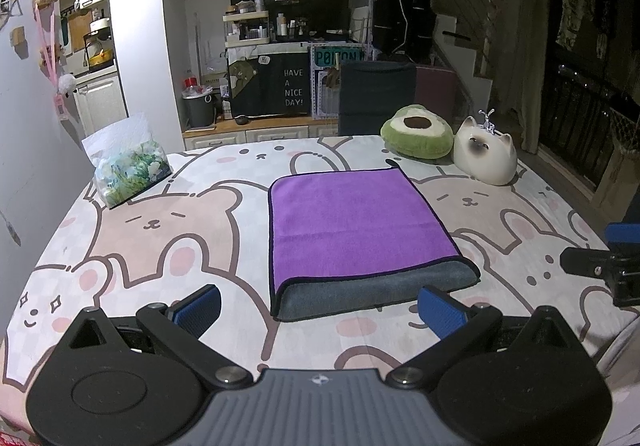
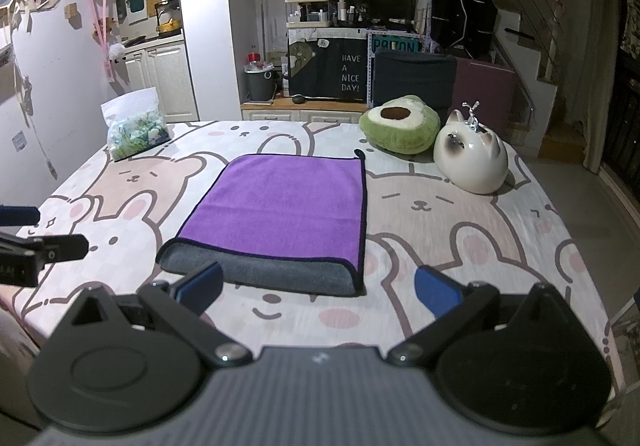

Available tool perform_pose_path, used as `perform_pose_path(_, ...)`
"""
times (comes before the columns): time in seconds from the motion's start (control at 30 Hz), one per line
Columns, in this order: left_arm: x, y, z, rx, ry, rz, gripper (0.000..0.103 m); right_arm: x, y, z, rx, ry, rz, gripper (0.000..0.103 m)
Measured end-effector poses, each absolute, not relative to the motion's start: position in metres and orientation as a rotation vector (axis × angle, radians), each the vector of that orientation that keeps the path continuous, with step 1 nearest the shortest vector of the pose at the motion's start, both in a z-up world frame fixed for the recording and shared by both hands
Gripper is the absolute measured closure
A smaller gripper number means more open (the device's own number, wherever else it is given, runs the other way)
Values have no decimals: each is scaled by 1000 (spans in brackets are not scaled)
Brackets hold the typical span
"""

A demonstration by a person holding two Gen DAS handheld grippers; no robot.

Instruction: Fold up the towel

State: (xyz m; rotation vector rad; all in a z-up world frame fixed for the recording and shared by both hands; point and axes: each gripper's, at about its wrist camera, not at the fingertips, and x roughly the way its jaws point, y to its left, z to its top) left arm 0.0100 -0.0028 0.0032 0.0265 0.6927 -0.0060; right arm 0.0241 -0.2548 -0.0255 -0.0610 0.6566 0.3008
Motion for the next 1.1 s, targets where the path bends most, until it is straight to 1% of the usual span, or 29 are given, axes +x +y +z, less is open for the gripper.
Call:
perform_pose_path(0.23,29,0,5,37,698,11,0,41,-262,-20,-55,664,281,1)
perform_pose_path(0.53,67,4,-5,25,721,7,0,75,-260,-18,-65,659,305,1)
perform_pose_path(0.77,94,13,-19,16,746,16,0,102,-251,-28,-115,682,332,1)
perform_pose_path(1.1,122,23,-48,46,773,38,0,133,-257,-49,-104,726,341,1)
